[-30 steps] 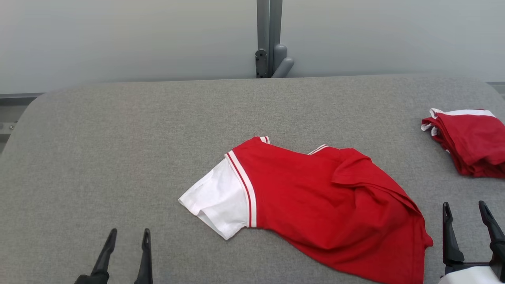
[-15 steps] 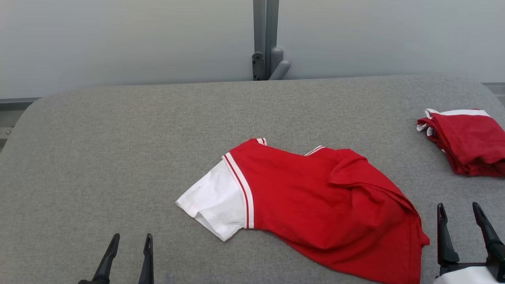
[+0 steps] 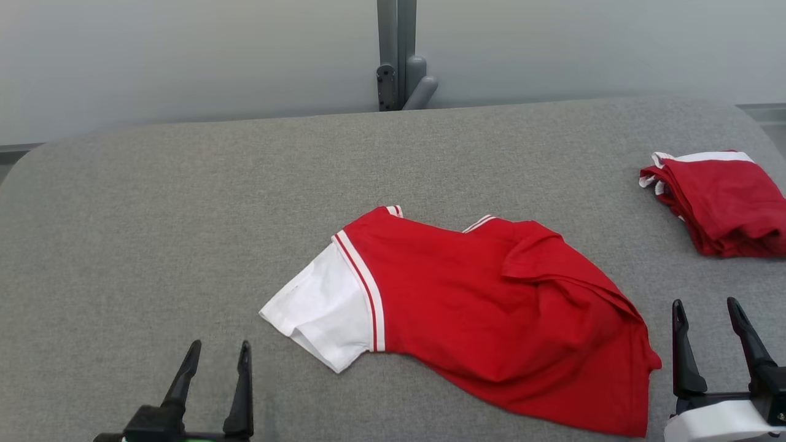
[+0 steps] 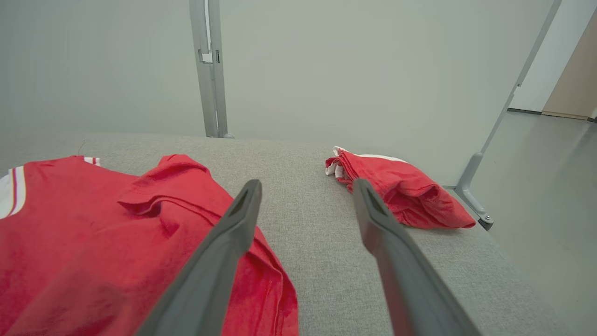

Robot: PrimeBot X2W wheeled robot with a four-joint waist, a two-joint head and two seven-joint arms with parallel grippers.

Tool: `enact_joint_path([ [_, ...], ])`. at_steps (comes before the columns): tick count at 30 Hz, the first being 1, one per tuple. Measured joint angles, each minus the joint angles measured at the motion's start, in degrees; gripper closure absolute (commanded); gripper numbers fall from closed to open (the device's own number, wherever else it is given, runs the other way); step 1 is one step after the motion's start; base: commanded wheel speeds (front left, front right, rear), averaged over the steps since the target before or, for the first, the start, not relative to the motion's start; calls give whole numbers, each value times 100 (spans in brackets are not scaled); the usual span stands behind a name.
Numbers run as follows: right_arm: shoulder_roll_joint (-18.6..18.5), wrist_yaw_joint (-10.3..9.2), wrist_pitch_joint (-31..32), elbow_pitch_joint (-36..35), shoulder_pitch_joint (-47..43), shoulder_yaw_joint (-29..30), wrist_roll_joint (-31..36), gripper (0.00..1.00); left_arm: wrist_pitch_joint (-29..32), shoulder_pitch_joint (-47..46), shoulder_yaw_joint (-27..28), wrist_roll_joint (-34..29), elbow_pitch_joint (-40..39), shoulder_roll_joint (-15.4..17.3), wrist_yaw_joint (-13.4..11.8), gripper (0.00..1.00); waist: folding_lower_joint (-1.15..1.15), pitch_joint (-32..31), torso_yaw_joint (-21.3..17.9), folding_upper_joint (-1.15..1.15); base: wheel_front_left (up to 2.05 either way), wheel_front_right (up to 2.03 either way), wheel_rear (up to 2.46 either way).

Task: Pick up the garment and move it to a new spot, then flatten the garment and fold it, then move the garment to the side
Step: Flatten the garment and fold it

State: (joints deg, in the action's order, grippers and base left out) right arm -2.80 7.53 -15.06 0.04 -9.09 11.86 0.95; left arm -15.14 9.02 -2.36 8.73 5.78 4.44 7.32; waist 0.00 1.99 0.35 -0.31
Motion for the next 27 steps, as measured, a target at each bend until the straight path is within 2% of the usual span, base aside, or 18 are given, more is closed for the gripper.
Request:
enact_joint_path([
  [6,-1,0,0,-22,169,-81,34,0,0,-985,-636,92,1087,48,9,0,0,177,-163,0,0,0,0],
  [13,-2,0,0,-4,349,-244,15,0,94,-2302,-1401,387,2603,309,22,0,0,341,-502,0,0,0,0],
  [19,2,0,0,23,370,-337,-88,0,299,-2889,-1255,546,3696,724,-49,0,0,421,-910,0,0,0,0],
  [22,-1,0,0,43,343,-243,-148,0,417,-3031,-1152,632,3964,791,-125,0,0,461,-1106,0,0,0,0],
  [27,-3,0,0,98,303,-204,-253,0,944,-3088,-1172,978,4181,834,-32,0,0,599,-1273,0,0,0,0],
])
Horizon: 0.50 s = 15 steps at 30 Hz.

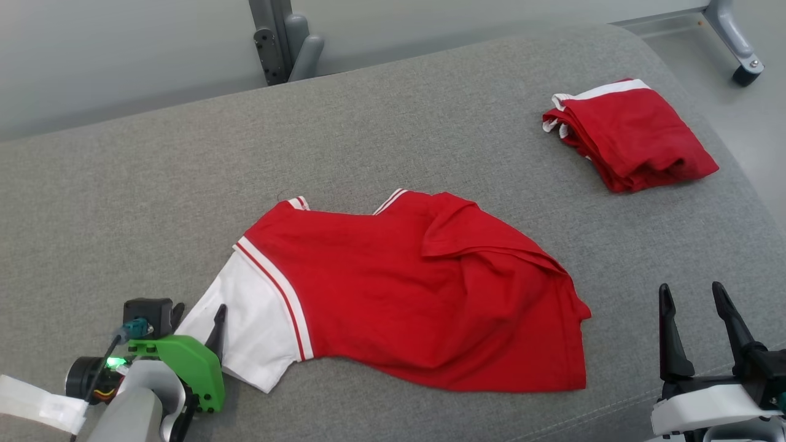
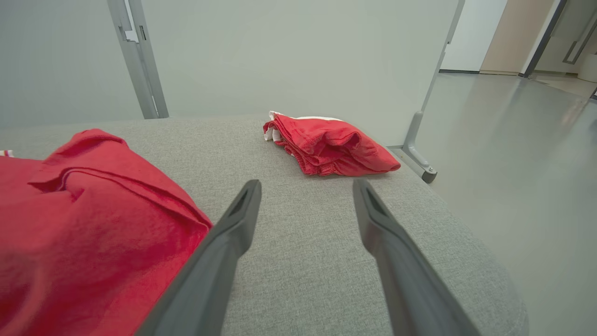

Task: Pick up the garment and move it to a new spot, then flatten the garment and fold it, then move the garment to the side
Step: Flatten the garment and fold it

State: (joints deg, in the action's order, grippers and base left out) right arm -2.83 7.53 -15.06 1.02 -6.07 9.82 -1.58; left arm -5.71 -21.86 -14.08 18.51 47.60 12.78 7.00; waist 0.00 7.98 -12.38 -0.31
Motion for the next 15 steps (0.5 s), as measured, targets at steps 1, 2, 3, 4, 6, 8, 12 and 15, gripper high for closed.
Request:
enact_joint_path([
  [1,1,0,0,2,7,2,-18,0,89,-19,-8,55,-16,27,5,0,0,33,-13,0,0,0,0],
  [2,1,0,0,4,21,3,-37,0,178,-38,-42,73,-43,69,11,0,0,66,-22,0,0,0,0],
  [3,0,0,0,10,39,0,-49,0,263,-53,-65,98,-67,92,13,0,0,98,-26,0,0,0,0],
  [4,0,0,0,16,55,-7,-71,0,352,-68,-88,153,-87,104,13,0,0,125,-25,0,0,0,0],
  [6,1,0,0,40,82,-27,-81,0,566,-75,-152,341,-145,107,29,100,0,162,-7,0,0,0,0],
  [8,1,0,0,59,105,-31,-86,0,948,-57,-397,825,-414,63,14,100,0,178,22,0,0,0,0],
  [12,1,0,0,62,179,-8,-87,0,1357,274,-725,2147,-1486,105,29,100,0,208,91,0,0,0,0],
  [15,0,0,0,65,201,30,-87,0,1378,478,-686,3232,-2579,265,37,100,0,233,143,0,0,0,0],
])
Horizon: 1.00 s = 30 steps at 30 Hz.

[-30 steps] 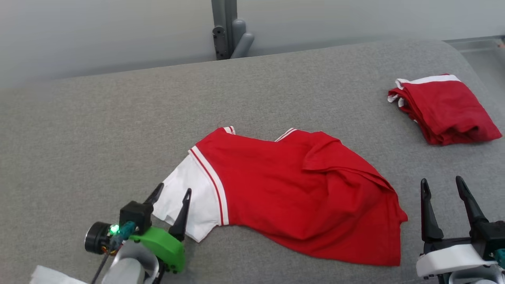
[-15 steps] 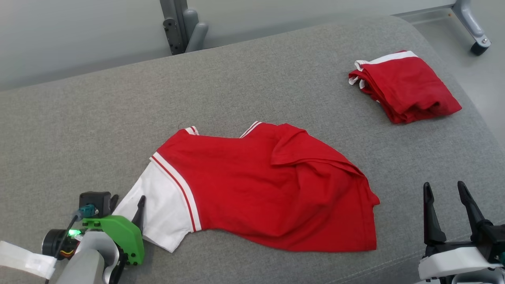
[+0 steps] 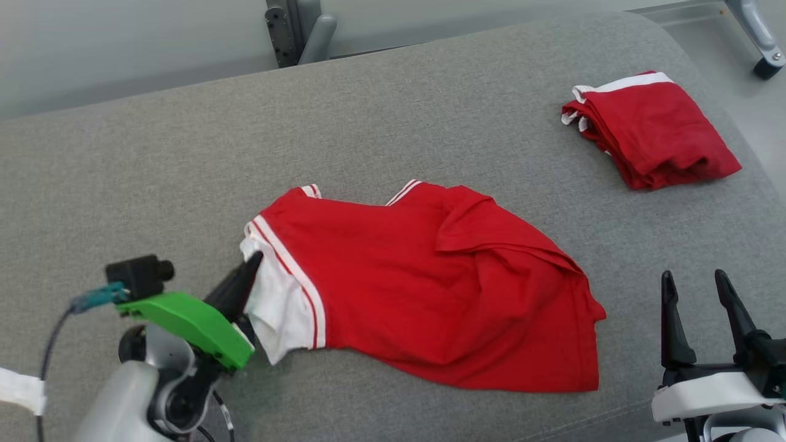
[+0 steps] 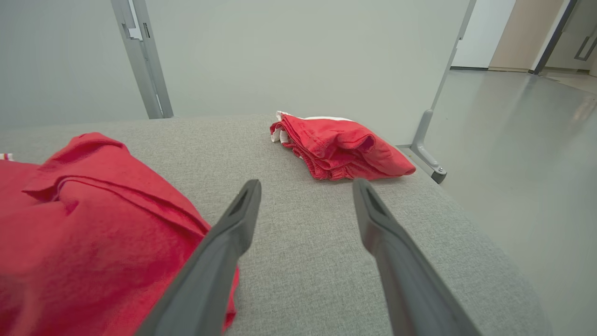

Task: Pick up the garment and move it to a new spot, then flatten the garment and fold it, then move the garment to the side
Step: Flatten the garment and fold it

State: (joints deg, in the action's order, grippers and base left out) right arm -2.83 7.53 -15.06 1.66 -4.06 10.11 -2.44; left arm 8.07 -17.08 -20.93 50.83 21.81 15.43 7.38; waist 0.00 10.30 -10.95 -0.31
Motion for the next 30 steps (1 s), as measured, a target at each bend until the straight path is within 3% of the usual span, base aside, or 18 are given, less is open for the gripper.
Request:
enact_joint_path([
  [4,1,0,0,12,14,-24,-55,0,-70,122,454,1033,-1204,338,1,100,0,6,91,0,0,0,0],
  [8,2,0,0,38,13,-71,-96,0,-205,166,1010,1357,-1879,621,-43,100,0,-9,178,0,0,0,0],
  [12,3,0,0,62,10,-80,-112,0,-235,101,1417,1430,-2507,878,-291,100,0,-33,260,0,0,0,0],
  [18,2,0,0,83,8,-69,-135,0,-132,-227,1912,1326,-3459,1290,-894,100,0,-90,371,0,0,0,0],
  [26,2,0,0,199,6,-185,-201,0,104,-1162,1588,788,-4202,1389,-1506,100,0,-195,440,0,0,0,0],
  [29,4,0,0,233,12,-225,-247,0,270,-1444,1114,539,-4241,1249,-1604,100,0,-214,403,0,0,0,0],
  [30,2,0,0,270,17,-231,-267,0,349,-1550,673,334,-4080,1054,-1624,100,0,-219,371,0,0,0,0],
])
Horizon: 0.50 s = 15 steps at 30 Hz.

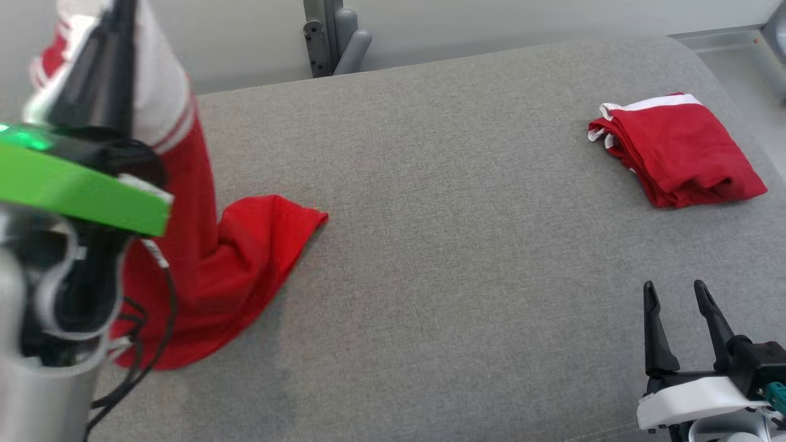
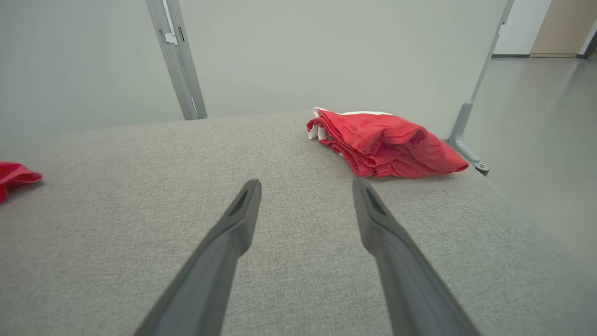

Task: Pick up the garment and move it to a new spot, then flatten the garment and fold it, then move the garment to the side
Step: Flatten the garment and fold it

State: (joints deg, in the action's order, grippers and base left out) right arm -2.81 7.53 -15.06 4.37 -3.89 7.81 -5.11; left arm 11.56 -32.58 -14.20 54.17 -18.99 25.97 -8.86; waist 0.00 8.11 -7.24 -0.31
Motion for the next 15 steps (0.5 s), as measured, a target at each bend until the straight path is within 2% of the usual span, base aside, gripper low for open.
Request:
enact_joint_path([
  [2,-2,0,0,37,2,-51,-40,0,11,-76,-454,-236,283,-211,-32,100,0,-3,-40,0,0,0,0],
  [4,5,0,0,69,6,-98,-59,0,-57,-105,-912,-459,605,-578,-48,100,0,-4,-97,0,0,0,0],
  [5,5,0,0,69,6,-98,-59,0,-57,-105,-912,-459,605,-578,-48,100,0,-4,-97,0,0,0,0],
  [11,-1,0,0,125,24,-185,-130,0,-427,-245,-2391,-1080,1770,-1867,103,100,0,55,-298,0,0,0,0],
  [15,7,0,0,135,279,-453,-223,0,-780,-534,-2866,-1296,2731,-2195,231,100,0,242,-441,0,0,0,0],
])
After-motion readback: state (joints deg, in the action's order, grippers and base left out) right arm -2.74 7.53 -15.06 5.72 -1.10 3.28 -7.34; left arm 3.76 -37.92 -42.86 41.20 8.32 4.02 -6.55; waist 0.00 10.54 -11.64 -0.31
